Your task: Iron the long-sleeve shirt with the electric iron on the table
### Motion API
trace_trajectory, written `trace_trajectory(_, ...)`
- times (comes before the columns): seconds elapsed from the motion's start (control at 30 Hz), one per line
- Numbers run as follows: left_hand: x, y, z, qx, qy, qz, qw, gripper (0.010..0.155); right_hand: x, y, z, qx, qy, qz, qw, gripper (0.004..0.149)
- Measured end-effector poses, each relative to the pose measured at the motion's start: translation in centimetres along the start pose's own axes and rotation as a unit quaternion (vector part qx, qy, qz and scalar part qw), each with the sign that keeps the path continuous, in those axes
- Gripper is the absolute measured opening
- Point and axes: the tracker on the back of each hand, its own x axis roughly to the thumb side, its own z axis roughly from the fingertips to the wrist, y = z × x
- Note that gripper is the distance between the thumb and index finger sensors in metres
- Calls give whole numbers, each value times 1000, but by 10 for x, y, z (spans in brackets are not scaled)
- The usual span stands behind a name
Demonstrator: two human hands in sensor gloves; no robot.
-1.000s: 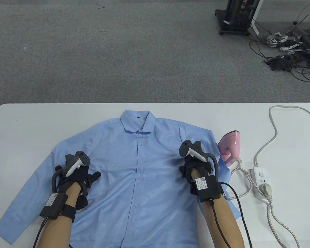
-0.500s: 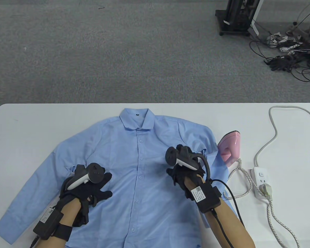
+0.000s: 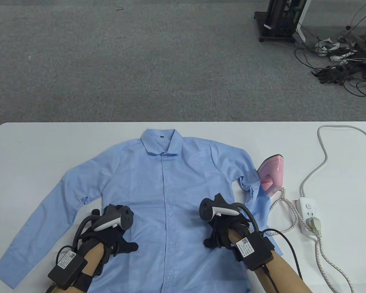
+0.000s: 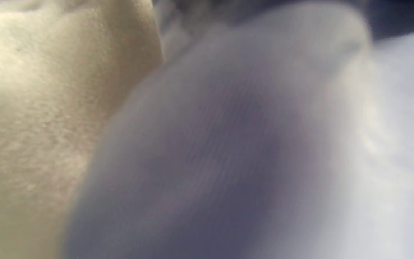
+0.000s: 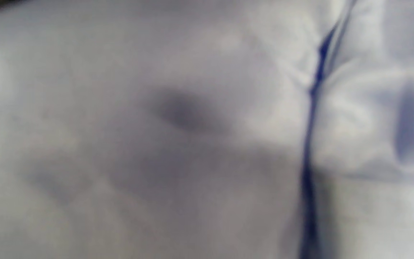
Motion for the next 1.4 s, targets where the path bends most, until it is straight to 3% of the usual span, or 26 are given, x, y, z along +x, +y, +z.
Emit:
trace_trajectory(0.17,-5,0,3,10,-6,19,1000,109,-1,-10,18,-69,-25,-27,997,96)
trace_trajectory(0.23,-7,2,6,20,-13,42,999,107,-6,-23,36,-135,-31,-49,989,94)
trace_trajectory(0.33,-8,11,13,57,-23,81,995,103,-29,-52,72,-275,9,-89,957,88)
trace_trajectory(0.4,-6,17,20,99,-21,92,991,100,-51,-66,95,-368,66,-120,920,87)
trace_trajectory(0.47,-2,22,29,144,-18,97,985,96,-86,-74,120,-448,161,-181,861,83)
trace_trajectory(0.5,-1,22,31,155,-16,104,982,95,-96,-74,126,-459,200,-196,843,81)
trace_trajectory(0.53,1,23,33,171,-13,121,978,93,-112,-71,134,-471,285,-215,807,78)
trace_trajectory(0.57,3,24,35,178,-9,134,975,91,-121,-69,136,-473,318,-222,791,78)
trace_trajectory(0.67,11,24,36,173,-13,171,970,89,-155,-57,127,-431,361,-277,779,82)
trace_trajectory(0.8,19,17,29,191,-22,151,970,89,-187,-37,100,-376,345,-387,768,82)
trace_trajectory(0.93,23,8,17,156,-10,104,982,89,-204,-22,78,-330,310,-465,761,74)
trace_trajectory(1.0,24,7,14,154,-10,100,983,89,-212,-16,70,-336,287,-522,729,67)
trace_trajectory(1.07,24,9,13,157,-12,104,982,89,-218,-14,66,-337,274,-554,710,64)
trace_trajectory(1.27,34,8,7,145,-15,78,986,89,-227,-11,59,-309,252,-576,714,60)
trace_trajectory(1.4,40,2,1,119,-7,45,992,88,-228,-14,60,-353,216,-600,685,57)
